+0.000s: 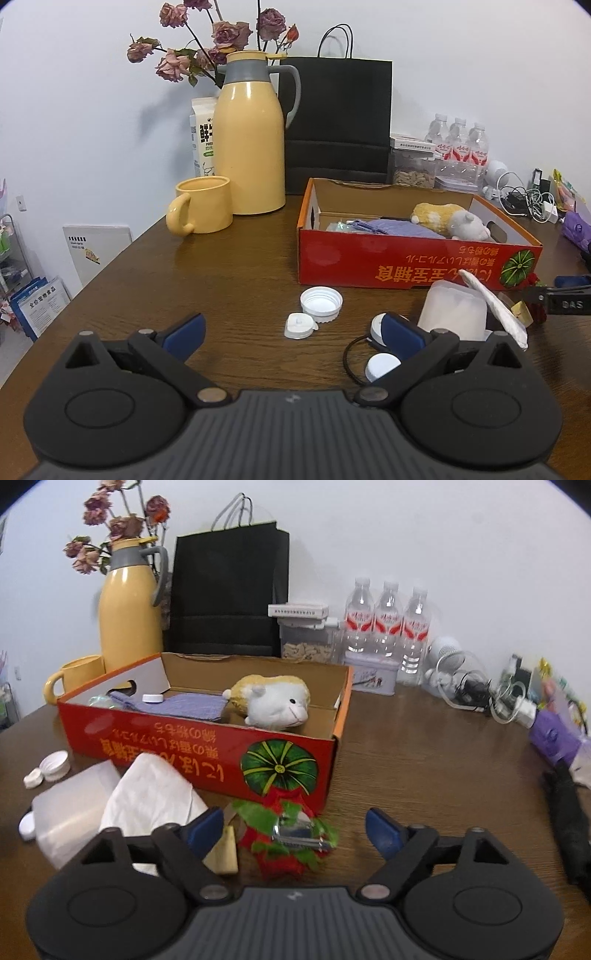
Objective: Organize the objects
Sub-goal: 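Grasp the red-and-green flower ornament with the right gripper while the left gripper grasps a white cap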
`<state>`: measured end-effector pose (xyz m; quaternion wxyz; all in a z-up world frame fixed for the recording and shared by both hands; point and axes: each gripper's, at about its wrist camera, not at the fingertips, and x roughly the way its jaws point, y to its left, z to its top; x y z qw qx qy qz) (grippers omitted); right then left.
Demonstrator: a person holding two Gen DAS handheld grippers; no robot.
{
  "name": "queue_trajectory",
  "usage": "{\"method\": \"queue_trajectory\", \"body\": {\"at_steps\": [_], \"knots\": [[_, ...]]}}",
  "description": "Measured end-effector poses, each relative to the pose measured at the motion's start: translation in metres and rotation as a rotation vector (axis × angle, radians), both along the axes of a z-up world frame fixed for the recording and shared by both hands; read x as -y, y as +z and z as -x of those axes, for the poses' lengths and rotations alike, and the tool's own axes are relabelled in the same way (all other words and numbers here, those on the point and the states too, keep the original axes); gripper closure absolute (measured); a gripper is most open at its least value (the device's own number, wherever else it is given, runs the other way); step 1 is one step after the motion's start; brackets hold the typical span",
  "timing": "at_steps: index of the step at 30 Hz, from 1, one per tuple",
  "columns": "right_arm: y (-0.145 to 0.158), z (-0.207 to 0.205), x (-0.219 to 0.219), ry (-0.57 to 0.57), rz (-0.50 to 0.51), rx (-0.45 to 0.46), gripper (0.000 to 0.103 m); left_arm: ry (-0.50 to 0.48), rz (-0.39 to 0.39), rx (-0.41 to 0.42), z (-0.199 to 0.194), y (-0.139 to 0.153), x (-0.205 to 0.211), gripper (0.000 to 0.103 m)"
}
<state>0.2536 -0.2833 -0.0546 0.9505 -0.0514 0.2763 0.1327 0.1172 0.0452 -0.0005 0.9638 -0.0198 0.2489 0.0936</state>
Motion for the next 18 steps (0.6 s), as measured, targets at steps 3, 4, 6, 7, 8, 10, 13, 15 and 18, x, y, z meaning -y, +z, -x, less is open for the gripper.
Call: {"method": "queue_trajectory", "body": {"at_steps": [3,4,6,7,8,10,13,15,18], "knots": [[-0.008,-0.010,0.001,-0.011,-0.045,-0.031,0.043,0.007,-0.001,0.002,0.001,-0.001,-0.001,0.000],[-0.010,-0.010,0.002,-0.010,-0.059,-0.039,0.049,0.009,-0.001,0.003,0.001,0.000,-0.002,0.000],[-0.012,-0.007,0.007,-0.007,-0.081,-0.038,0.050,0.015,-0.003,0.007,0.001,0.001,-0.002,0.000],[-0.012,-0.005,0.009,-0.007,-0.090,-0.034,0.060,0.017,-0.003,0.009,0.001,0.001,-0.002,0.000],[-0.011,-0.003,0.010,-0.004,-0.098,-0.029,0.064,0.017,-0.001,0.011,0.001,0.001,-0.001,0.000],[-0.010,0.000,0.010,-0.006,-0.100,-0.008,0.064,0.014,0.001,0.010,0.001,0.001,0.000,0.000],[-0.007,0.005,0.010,-0.003,-0.099,0.024,0.065,0.010,-0.001,0.006,0.002,-0.001,0.001,0.000],[-0.004,0.010,0.009,-0.005,-0.092,0.054,0.065,0.011,0.000,0.007,0.003,-0.001,0.000,0.000],[-0.001,0.021,0.008,-0.006,-0.082,0.107,0.065,0.012,0.005,0.010,0.005,-0.002,-0.001,0.000]]}}
